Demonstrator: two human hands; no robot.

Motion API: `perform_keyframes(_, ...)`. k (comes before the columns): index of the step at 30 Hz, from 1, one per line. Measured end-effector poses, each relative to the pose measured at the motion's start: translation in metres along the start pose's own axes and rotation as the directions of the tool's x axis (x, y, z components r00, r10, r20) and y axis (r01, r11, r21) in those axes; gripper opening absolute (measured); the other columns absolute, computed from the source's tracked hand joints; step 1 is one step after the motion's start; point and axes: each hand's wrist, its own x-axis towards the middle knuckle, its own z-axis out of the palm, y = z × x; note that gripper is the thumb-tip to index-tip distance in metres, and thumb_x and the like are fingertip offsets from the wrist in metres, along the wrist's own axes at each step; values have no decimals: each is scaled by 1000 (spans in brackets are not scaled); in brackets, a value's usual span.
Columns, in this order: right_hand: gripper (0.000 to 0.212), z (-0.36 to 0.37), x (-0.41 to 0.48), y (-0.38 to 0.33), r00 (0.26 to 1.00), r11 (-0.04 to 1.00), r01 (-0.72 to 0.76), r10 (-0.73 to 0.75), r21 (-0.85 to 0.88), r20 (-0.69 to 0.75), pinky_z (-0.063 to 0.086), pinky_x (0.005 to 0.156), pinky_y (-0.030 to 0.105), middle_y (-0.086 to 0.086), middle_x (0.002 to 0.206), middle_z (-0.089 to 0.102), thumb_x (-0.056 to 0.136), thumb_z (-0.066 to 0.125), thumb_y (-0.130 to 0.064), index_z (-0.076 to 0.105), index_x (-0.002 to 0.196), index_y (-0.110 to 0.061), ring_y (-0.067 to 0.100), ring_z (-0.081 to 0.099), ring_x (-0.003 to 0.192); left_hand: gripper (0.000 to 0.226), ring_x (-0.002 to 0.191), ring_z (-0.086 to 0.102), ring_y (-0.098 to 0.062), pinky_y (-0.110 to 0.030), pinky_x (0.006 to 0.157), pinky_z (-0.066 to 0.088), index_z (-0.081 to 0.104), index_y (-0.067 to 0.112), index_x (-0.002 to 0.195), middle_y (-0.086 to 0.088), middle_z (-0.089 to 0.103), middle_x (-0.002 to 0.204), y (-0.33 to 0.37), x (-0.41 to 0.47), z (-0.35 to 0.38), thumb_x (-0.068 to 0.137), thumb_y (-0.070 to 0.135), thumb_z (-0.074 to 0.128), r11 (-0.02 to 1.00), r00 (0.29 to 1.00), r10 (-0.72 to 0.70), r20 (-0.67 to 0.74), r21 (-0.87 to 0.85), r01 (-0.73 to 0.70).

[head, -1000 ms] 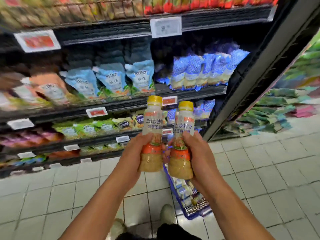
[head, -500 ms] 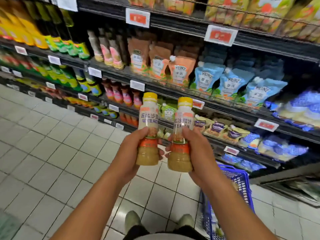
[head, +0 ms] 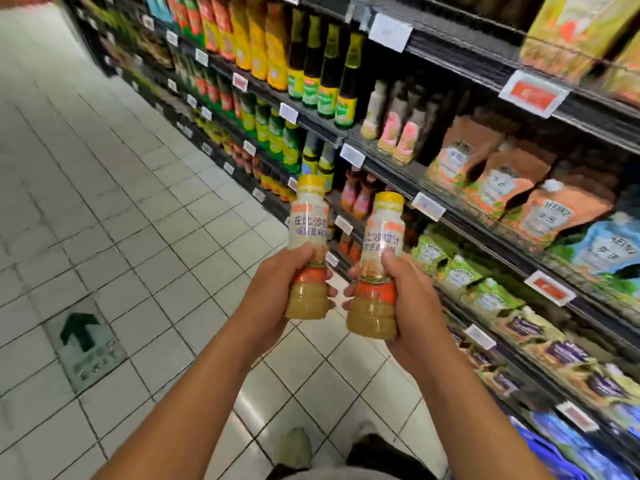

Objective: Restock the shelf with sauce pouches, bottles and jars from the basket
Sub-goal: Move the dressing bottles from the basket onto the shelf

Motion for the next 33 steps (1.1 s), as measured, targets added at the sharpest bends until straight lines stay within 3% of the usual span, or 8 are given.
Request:
perform_keyframes(4,46,21,29,-6,999,1000,-11,12,-17,41,58,56,38,14,85,72,83,62,-40,60,114,-7,25,69,64,62,71,67,-21,-38,63,56,65,6,111,-9,67,80,15,23,-19,65,46,76,999,995,46,-87,24,-44)
perform_keyframes(9,43,37,80,-20,998,1000,29,-28,-12,57,58,57,39,14,86,71,84,67,-37,59,115,-8,25,68,64,40,68,65,-20,-37,62,57,68,9,105,-6,66,77,36,67,-28,75,35,73,996,989,74,-128,51,-68)
perform_keyframes(14,40,47,143,-45,996,998,59,-59,0,64,58,56,39,14,84,71,84,61,-37,60,113,-9,24,67,62,9,66,64,-18,-42,67,58,76,29,78,-4,67,74,71,122,-23,78,35,69,989,988,129,-90,87,-121)
perform_keyframes(18,44,54,193,-72,996,997,54,-57,46,74,58,55,37,15,83,70,84,62,-35,59,116,-5,25,67,61,10,66,66,-14,-41,73,55,77,32,78,0,70,74,100,172,-15,78,35,68,981,984,163,-73,116,-154)
perform_keyframes(23,54,58,245,-105,992,993,100,-104,57,72,56,52,35,15,80,70,87,65,-33,54,123,5,24,67,58,17,62,63,-18,-31,52,54,73,18,84,-8,67,76,133,234,1,79,35,68,973,978,206,-32,110,-202)
perform_keyframes(29,41,62,288,-144,979,980,196,-198,40,50,53,71,55,18,86,69,84,63,-35,58,114,-7,31,64,62,29,63,60,-19,-31,55,51,69,20,86,-8,61,74,166,294,17,69,42,75,967,970,220,106,105,-231)
perform_keyframes(31,41,65,299,-155,976,976,215,-216,24,23,56,66,49,19,86,69,84,63,-36,59,113,-7,31,65,62,17,61,61,-15,-29,53,51,71,24,78,-3,64,71,178,314,21,73,39,74,965,961,227,156,96,-244)
perform_keyframes(33,41,69,310,-167,968,968,249,-249,10,6,57,56,38,16,85,70,83,62,-35,60,116,-10,26,66,61,20,64,61,-16,-31,58,50,72,24,78,-4,65,74,189,334,24,71,43,75,963,952,228,203,95,-251)
